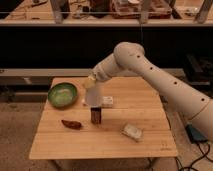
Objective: Place the ceramic cup over the eraser
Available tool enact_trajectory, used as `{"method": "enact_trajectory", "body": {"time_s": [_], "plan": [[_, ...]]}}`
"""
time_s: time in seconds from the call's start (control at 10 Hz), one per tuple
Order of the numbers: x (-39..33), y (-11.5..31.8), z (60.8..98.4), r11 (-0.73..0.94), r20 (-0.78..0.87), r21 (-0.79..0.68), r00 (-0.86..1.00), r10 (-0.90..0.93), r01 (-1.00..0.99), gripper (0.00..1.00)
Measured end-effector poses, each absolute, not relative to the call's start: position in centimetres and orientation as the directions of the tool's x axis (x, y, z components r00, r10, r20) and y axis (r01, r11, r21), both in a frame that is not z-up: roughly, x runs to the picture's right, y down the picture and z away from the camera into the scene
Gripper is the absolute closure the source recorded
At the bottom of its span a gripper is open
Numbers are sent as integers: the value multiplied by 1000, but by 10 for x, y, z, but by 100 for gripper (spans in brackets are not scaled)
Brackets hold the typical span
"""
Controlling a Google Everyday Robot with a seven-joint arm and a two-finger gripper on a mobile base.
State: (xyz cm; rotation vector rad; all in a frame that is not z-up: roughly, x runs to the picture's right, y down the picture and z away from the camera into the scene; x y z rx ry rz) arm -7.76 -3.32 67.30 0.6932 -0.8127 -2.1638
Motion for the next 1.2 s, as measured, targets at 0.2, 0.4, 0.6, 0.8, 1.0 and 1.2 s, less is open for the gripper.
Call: {"method": "enact_trajectory", "body": {"time_s": [0.2, 0.4, 0.6, 0.8, 1.0, 1.2], "plan": [[-75, -22, 684, -559, -219, 709, -619, -754, 430, 85], [-69, -8, 701, -555, -203, 706, -625, -754, 440, 85], [-68, 1, 711, -532, -187, 718, -612, -768, 448, 85], [-71, 10, 717, -503, -172, 738, -597, -784, 449, 85], [-68, 18, 722, -474, -156, 756, -579, -800, 451, 85], [-69, 26, 727, -473, -157, 760, -580, -799, 446, 74]]}}
